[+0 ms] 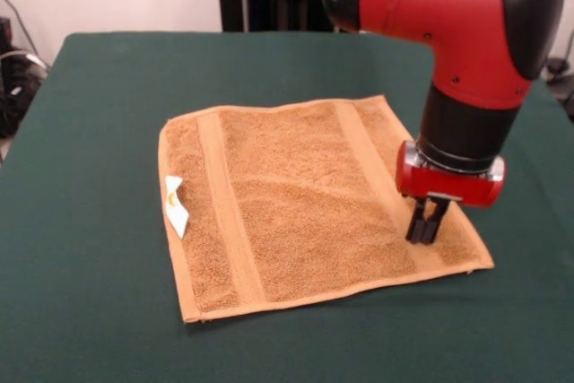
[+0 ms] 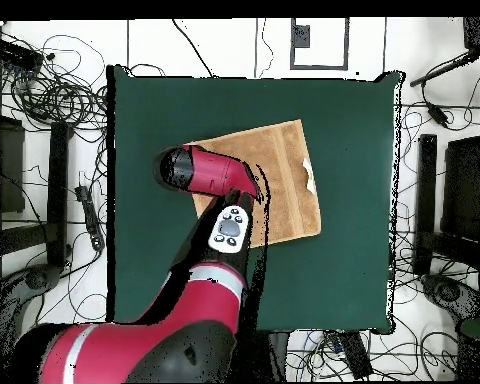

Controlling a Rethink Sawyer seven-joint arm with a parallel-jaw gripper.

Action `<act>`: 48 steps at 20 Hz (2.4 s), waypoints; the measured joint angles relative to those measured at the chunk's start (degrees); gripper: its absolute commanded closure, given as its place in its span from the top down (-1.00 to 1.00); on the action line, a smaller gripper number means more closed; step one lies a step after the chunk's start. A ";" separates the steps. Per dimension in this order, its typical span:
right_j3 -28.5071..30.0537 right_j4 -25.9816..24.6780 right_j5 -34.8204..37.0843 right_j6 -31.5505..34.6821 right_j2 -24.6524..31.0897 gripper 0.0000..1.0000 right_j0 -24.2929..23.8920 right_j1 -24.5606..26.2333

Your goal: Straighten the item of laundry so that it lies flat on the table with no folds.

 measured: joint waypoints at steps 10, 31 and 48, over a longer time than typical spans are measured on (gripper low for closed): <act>0.12 -12.32 0.04 0.01 8.64 -1.00 -5.76 -3.06; -0.26 -20.97 -0.27 0.01 12.32 -1.00 -7.65 -4.28; -0.79 -20.93 -0.26 0.01 11.17 -1.00 -6.70 -3.91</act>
